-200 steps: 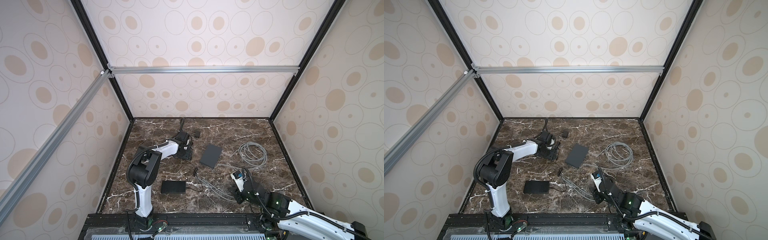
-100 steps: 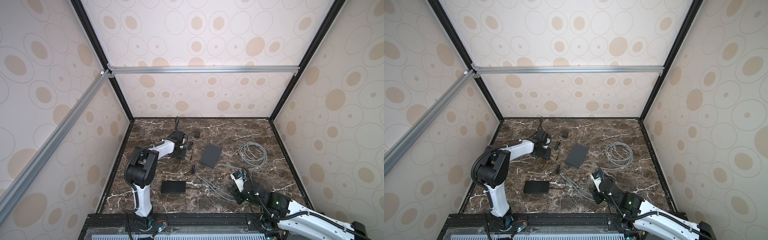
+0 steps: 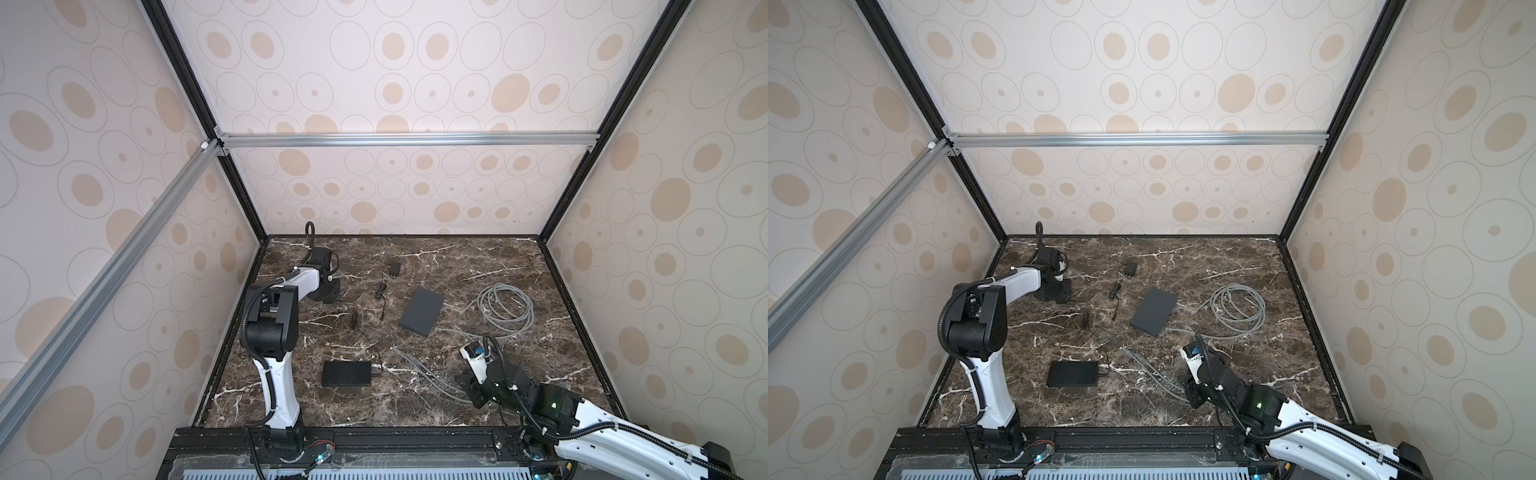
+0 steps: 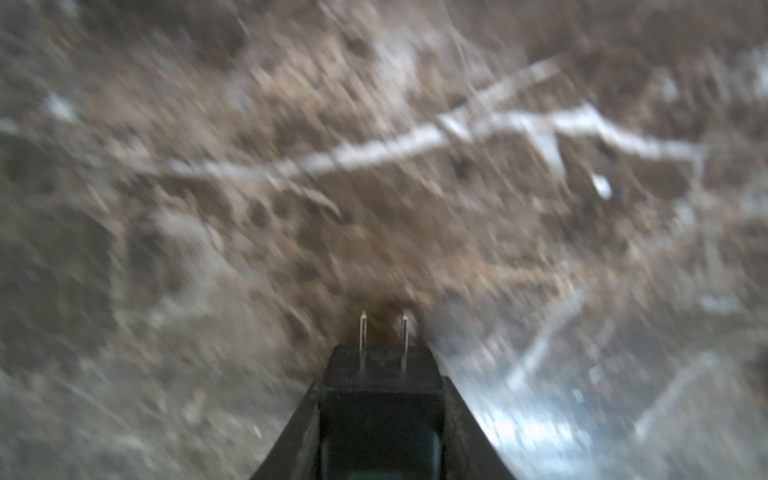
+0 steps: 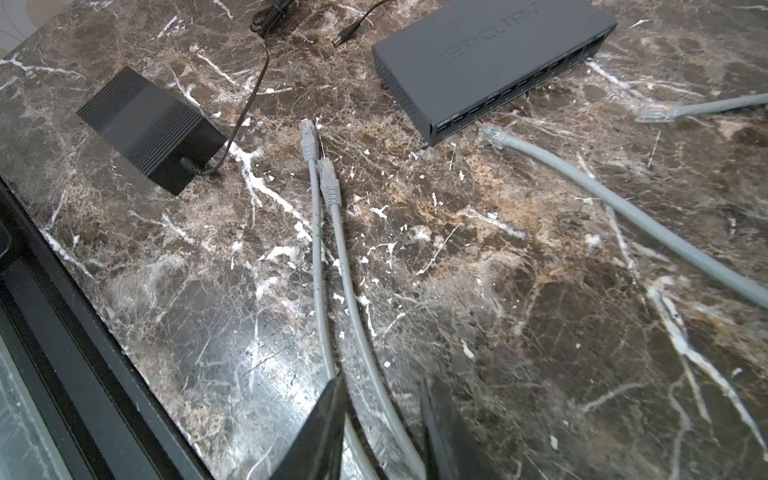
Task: Insert the plug into the switch port
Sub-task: 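Lift the wall-plug adapter with the left gripper and carry it nearer the robot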
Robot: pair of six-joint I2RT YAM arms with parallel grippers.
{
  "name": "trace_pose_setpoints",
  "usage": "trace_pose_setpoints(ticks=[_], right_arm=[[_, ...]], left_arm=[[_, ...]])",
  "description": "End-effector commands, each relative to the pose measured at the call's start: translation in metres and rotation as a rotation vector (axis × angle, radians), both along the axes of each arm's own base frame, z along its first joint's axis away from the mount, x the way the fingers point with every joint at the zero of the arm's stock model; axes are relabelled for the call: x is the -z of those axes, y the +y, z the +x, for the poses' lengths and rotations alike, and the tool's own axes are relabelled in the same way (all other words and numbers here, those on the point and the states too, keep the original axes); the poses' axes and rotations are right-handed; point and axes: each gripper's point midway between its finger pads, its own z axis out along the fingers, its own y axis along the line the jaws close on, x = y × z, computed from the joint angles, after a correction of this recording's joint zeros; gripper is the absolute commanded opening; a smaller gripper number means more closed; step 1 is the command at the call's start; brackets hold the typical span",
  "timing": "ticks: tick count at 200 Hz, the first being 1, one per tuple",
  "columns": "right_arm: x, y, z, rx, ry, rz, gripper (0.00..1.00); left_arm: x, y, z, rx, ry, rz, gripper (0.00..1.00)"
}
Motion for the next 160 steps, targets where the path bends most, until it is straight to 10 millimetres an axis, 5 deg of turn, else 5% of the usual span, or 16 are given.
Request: trace_pose_setpoints(ticks=[1,35,88,117,141,150,160], right_arm=[[0.001,0.000,0.001,0.001,0.002,-0.002,0.34],[0.002,0.000,0.002,0.007,0.002,-0.006,0.34],[0.004,0.000,0.003,0.011,0.005,-0.014,0.34],[0.006,0.001,0.003,0.008,0.015,-0.027,0.34],[0.007,0.002,0.004,0.008,0.021,-0.039,0.34],[0.008,0.002,0.004,0.011,0.022,-0.041,0.34],[0.008,0.002,0.005,0.014,0.023,-0.046,0.34]], left_arm=[[-0.004,0.017,0.023,-0.052,-0.019,0.018,0.40],[0.002,0.039,0.050,-0.109,-0.011,0.054,0.40],[0.012,0.101,0.053,-0.273,-0.002,0.120,0.51],[0.013,0.114,0.052,-0.344,-0.020,-0.007,0.56],[-0.007,0.104,0.051,-0.327,-0.068,-0.068,0.75],[-0.019,0.096,0.048,-0.320,-0.097,-0.105,0.96],[-0.038,0.087,0.041,-0.314,-0.140,-0.145,0.98]])
